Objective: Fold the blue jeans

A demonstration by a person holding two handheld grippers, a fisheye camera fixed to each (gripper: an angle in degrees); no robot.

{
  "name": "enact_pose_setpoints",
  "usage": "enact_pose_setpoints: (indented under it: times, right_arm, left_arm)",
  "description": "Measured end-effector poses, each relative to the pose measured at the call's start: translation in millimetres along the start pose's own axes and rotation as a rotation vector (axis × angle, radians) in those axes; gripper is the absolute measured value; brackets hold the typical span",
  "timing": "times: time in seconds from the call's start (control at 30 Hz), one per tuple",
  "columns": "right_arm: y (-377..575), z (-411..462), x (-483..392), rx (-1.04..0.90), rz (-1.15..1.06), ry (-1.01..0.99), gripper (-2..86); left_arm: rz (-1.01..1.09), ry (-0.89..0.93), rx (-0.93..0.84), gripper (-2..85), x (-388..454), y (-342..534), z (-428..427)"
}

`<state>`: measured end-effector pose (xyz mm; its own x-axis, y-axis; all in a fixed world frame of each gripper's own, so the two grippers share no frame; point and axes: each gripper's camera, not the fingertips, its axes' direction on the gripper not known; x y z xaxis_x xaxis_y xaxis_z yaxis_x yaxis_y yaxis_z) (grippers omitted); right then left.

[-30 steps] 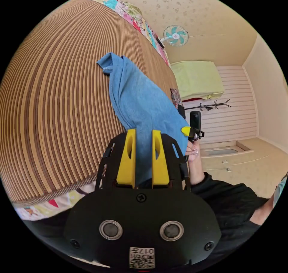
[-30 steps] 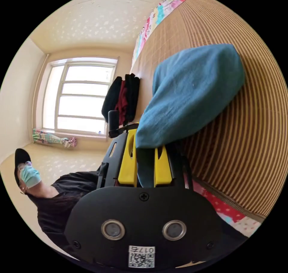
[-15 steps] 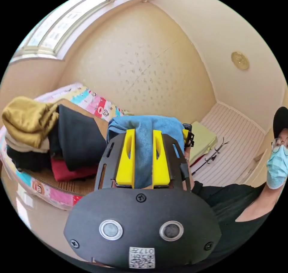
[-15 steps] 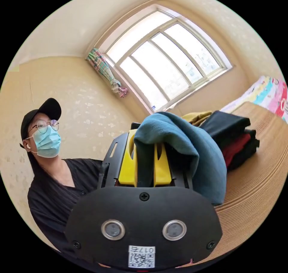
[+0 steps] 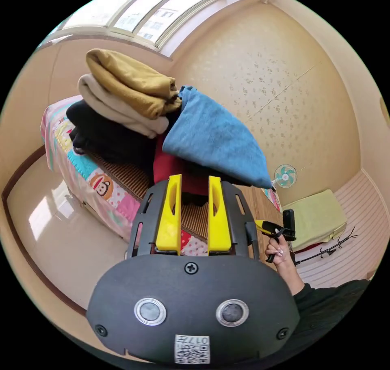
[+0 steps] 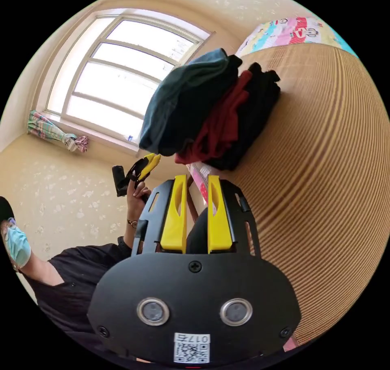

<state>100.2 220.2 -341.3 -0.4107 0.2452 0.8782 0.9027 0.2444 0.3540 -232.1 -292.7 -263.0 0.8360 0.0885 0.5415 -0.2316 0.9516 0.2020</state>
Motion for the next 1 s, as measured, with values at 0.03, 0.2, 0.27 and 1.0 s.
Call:
enact_pose_setpoints:
  times: [0.03, 0.2, 0.27, 1.0]
  right_arm:
    - [20.4, -7.0, 12.0, 0.005, 0.023, 0.007, 8.2]
    - [211.5, -125.1, 82.7, 0.142, 0.324, 0.320, 8.9]
    - [272.1, -178.4, 85.0, 0.255, 0.436, 0.477, 9.0]
    - [367.0, -423.1, 20.5, 0.953, 0.437, 0.948, 2.4]
  left_arm:
    - [-0.026, -0.005, 0.029, 10.1, 3.5, 31.1, -2.5]
    - [0.086, -0.029, -0.043, 6.5, 68.0, 120.9, 28.4]
    - [0.296, -0.084, -0.117, 3.7, 125.6, 155.3, 65.4]
    - [0.567, 0.001, -0.498, -0.4, 334.6, 192.6, 204.9]
